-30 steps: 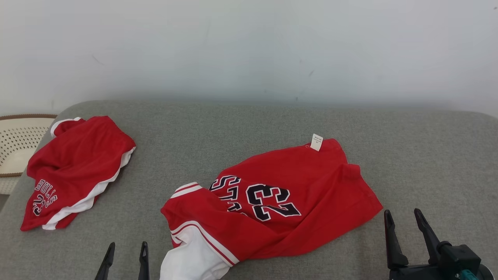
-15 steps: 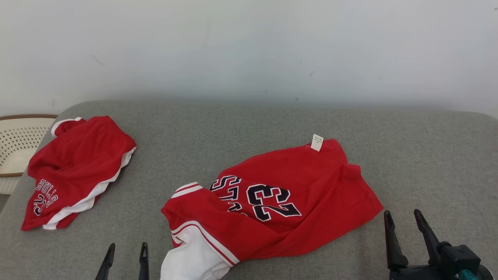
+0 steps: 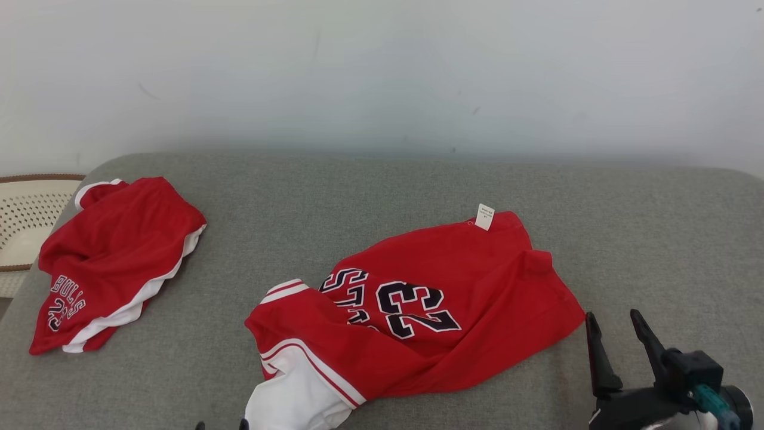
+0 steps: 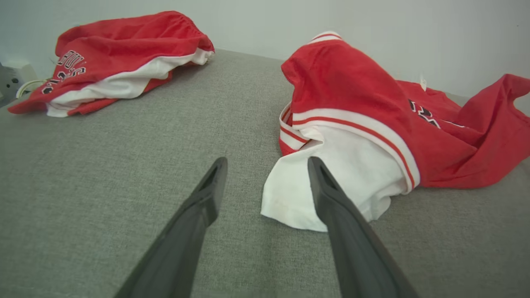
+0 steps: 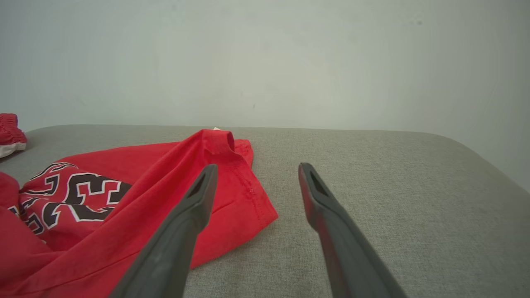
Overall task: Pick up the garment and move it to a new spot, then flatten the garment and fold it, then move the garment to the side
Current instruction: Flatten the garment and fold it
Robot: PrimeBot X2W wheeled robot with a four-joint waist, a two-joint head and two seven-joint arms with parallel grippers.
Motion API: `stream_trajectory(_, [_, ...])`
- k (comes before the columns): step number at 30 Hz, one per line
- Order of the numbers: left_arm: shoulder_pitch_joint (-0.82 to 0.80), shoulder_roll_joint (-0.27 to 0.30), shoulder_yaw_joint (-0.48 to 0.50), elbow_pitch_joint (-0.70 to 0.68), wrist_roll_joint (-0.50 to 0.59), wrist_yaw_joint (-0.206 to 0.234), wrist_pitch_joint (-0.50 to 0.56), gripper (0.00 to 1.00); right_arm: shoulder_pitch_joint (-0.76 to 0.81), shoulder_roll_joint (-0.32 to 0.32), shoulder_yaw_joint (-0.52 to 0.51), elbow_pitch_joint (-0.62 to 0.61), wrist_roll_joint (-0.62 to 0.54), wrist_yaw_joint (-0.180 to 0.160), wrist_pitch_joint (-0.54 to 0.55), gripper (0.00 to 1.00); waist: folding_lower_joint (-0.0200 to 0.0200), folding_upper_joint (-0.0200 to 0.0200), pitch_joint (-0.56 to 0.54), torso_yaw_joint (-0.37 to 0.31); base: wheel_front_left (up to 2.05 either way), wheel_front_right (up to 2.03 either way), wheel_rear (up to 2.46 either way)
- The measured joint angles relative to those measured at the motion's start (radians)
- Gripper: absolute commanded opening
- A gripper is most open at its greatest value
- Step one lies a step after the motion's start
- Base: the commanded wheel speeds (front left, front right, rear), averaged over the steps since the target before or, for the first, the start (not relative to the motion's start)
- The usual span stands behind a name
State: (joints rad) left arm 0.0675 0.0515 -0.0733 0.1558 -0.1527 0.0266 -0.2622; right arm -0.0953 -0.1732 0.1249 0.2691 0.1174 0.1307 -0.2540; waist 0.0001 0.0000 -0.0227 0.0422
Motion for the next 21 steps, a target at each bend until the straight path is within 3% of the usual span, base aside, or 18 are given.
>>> stream_trajectory(4, [-0.033, 0.0, -0.016, 0.107, -0.043, -0.035, 0.0, 1.0, -0.085, -0.024, 0.039, 0.137, 0.02, 0.0, 0.007, 1.0, 0.0, 0.0, 0.005, 0.003, 0.0, 0.0, 0.0])
stream_trajectory(11, [-0.088, -0.001, -0.053, 0.22, -0.069, -0.053, 0.0, 1.0, -0.2, -0.046, 0.117, 0.345, 0.072, 0.0, 0.017, 1.0, 0.0, 0.0, 0.009, 0.011, 0.0, 0.0, 0.0])
stream_trajectory(21, [-0.136, -0.001, -0.09, 0.313, -0.111, -0.076, 0.0, 1.0, -0.325, -0.063, 0.201, 0.52, 0.12, 0.0, 0.003, 1.0, 0.0, 0.0001, 0.03, 0.008, 0.0, 0.0, 0.0])
